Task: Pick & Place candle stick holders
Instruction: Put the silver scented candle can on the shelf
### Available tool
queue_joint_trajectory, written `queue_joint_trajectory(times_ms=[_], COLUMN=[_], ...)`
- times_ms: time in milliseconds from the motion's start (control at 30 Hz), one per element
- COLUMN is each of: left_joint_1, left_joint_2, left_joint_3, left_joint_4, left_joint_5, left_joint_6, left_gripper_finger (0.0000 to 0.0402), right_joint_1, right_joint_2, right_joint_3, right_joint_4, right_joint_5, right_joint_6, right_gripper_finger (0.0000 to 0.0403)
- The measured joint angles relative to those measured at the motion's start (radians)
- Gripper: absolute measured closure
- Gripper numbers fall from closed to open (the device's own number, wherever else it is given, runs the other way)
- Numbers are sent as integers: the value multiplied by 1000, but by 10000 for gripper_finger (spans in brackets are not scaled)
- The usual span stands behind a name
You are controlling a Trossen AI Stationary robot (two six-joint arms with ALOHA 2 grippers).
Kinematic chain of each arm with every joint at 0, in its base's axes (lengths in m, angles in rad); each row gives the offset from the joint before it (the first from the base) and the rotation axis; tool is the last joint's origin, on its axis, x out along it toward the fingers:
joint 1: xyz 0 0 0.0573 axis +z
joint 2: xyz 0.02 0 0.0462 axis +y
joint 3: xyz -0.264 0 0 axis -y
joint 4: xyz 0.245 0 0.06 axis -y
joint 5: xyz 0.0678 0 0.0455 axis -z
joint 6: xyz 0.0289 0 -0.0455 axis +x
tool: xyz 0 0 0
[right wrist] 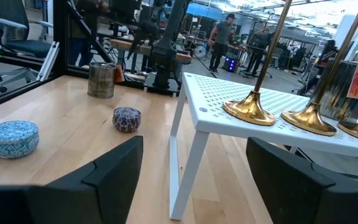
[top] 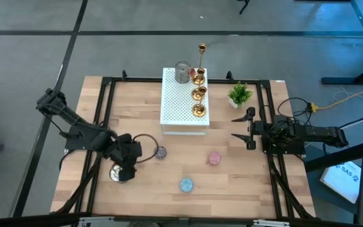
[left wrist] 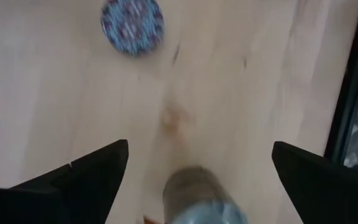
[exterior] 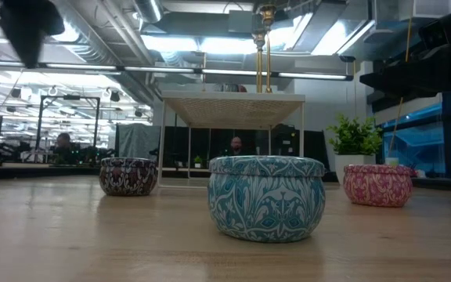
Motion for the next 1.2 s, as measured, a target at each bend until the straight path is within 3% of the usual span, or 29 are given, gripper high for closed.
queue_joint_trajectory(times_ms=[367, 500, 1200], left_joint_1=[-201, -249, -294], left_joint_2=[75, 105, 130], left_joint_3=[0, 0, -66], left_joint_4=[-86, -130, -85], left_joint_5=[41, 3, -11], left_joint_6=[-209, -319, -361], left_gripper_finger=[2, 2, 1], right_joint_1=[0, 0, 0], right_joint_2=[0, 0, 0], right_joint_3=[0, 0, 0], right_joint_4=[0, 0, 0], right_joint_5=[0, 0, 0], right_joint_6=[0, 0, 0], right_gripper_finger=[112, 112, 111])
